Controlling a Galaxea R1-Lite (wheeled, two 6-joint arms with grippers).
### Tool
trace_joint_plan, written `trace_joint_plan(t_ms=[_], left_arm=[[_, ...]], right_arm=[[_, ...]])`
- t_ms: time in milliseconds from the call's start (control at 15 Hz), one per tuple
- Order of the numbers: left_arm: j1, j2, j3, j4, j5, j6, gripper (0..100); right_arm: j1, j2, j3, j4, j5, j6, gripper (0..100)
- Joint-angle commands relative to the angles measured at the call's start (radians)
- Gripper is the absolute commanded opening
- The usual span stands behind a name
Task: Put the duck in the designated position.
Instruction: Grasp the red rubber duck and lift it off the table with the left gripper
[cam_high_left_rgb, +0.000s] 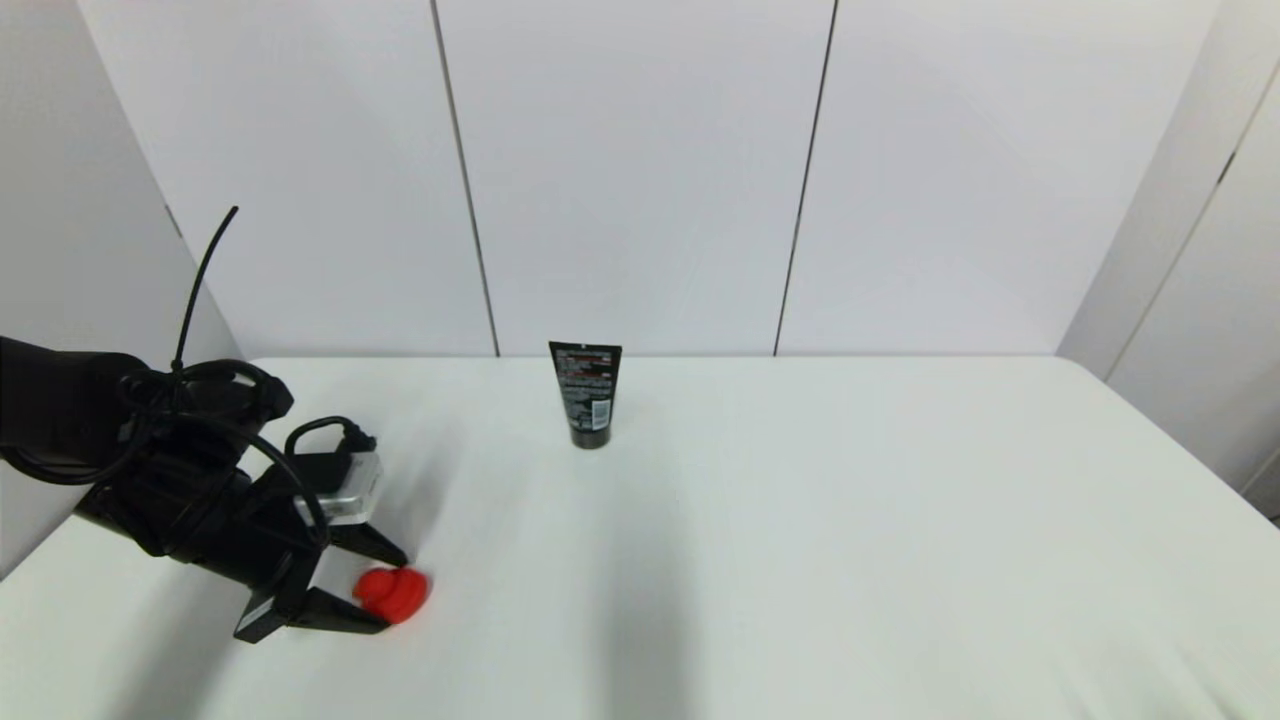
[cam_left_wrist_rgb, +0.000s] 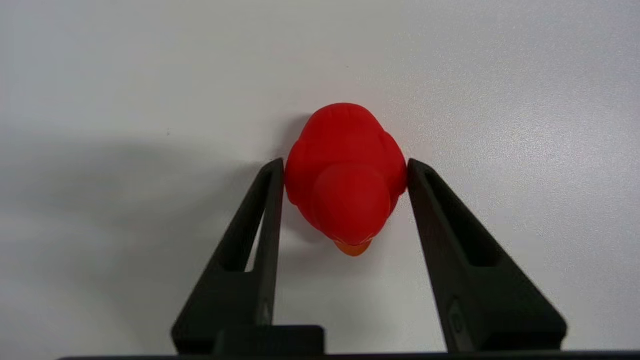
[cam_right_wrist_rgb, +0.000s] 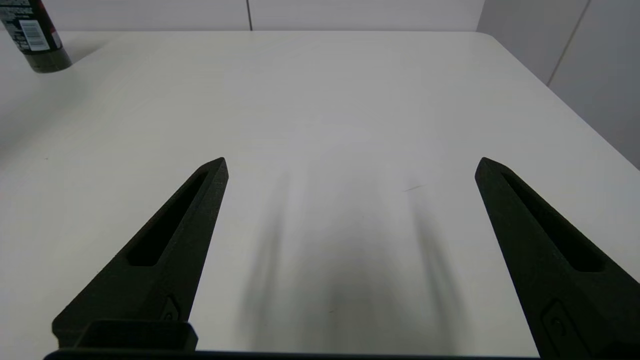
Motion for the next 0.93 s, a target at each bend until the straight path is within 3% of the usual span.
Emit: trace_joint_plan(t_ms=[67, 533, 933], left_arm=[[0.000, -0.004, 0.001, 0.004, -0.004, 0.009, 0], [-0.028, -0.017, -0.025, 0.007, -0.007, -0.002, 0], [-0.188, -0.026, -0.189, 0.009, -0.013, -0.160, 0]], right_arm=[[0.000, 0.001, 0.000, 0.000, 0.000, -0.001, 100], [0.000, 0.001, 0.000, 0.000, 0.000, -0.001, 100], [0.000, 0.001, 0.000, 0.000, 0.000, 0.001, 100]])
